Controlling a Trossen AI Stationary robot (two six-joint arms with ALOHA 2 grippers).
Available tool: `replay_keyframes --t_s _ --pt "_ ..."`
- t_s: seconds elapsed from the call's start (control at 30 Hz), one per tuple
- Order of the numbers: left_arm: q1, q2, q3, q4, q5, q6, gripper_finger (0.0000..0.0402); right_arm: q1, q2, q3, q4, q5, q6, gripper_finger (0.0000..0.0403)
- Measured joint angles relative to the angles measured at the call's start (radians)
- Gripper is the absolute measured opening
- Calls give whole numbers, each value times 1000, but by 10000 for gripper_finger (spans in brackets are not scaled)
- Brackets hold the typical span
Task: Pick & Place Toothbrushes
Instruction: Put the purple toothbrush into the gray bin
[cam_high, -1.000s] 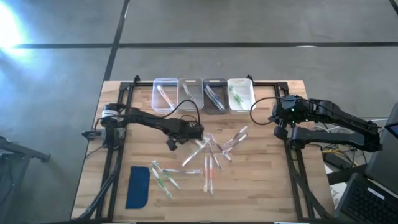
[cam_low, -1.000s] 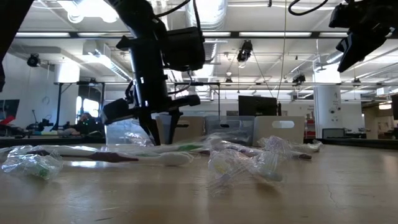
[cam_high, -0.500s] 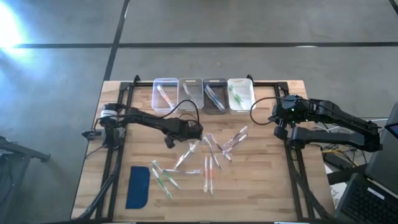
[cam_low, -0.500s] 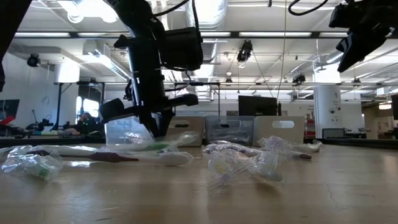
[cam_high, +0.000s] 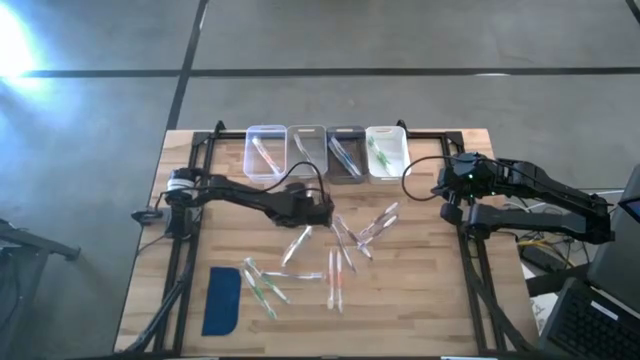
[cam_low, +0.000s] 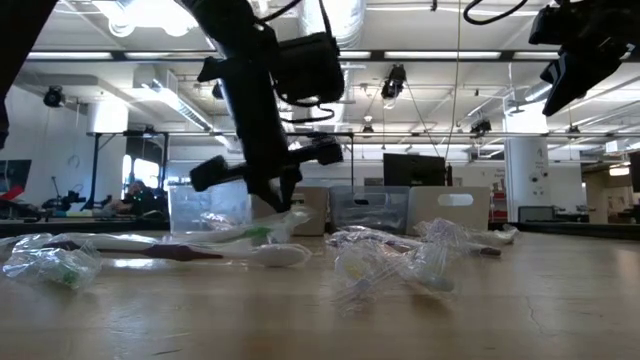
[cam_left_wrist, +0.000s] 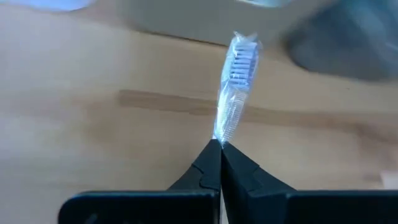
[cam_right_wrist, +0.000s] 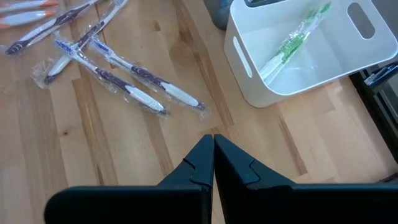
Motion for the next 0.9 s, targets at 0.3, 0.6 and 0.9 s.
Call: replay_keyframes --t_s 0.3,0.6,0.9 --pt "-22 -6 86 37 -7 266 1 0 0 0 0 0 0 8" --pt "-30 -6 204 39 -108 569 0 0 0 0 0 0 0 8" --pt "-19 -8 332 37 -249 666 0 0 0 0 0 0 0 8"
